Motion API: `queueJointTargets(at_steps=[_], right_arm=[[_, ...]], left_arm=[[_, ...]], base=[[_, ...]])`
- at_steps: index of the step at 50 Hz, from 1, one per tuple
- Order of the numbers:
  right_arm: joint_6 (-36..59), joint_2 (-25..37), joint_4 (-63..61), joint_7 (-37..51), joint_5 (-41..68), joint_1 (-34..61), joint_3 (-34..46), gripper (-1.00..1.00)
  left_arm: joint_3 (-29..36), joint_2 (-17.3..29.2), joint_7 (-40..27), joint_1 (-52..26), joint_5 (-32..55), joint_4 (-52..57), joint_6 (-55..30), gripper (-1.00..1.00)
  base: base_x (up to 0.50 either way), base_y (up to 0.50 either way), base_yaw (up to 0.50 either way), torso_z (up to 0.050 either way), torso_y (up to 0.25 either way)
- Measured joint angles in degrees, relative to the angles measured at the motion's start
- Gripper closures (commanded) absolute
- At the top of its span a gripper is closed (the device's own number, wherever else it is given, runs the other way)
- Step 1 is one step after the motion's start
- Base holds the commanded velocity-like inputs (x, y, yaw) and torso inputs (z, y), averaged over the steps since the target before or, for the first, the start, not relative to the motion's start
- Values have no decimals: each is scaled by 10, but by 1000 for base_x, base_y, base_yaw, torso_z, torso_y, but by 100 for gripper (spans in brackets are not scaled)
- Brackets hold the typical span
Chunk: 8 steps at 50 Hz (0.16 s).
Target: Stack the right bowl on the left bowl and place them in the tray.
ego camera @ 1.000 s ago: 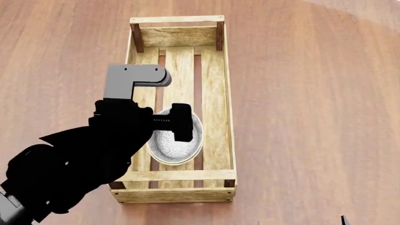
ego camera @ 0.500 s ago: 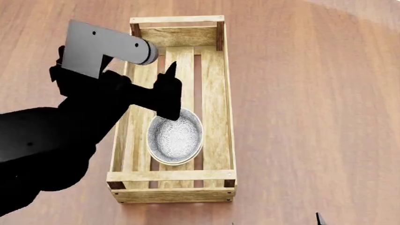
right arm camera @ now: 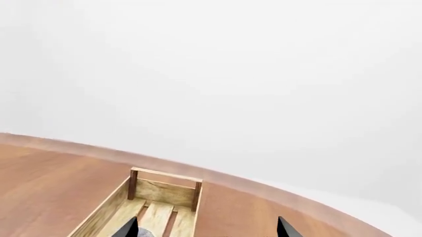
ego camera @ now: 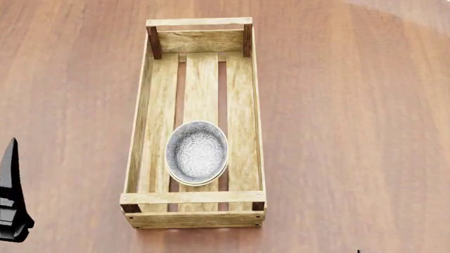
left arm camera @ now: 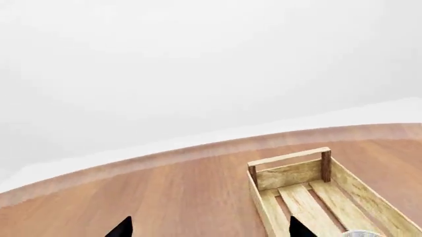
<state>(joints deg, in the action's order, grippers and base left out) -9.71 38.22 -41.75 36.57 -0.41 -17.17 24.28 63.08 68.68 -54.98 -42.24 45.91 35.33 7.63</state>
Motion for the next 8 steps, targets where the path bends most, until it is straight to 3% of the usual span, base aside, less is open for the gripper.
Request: queueJointTargets(at_steps=[8], right_arm=[[-43, 8, 18, 26, 10, -27, -28, -100]], left_arm=[[33, 85, -159, 156, -170, -19, 145, -100]], base=[[0, 0, 0, 0, 0]])
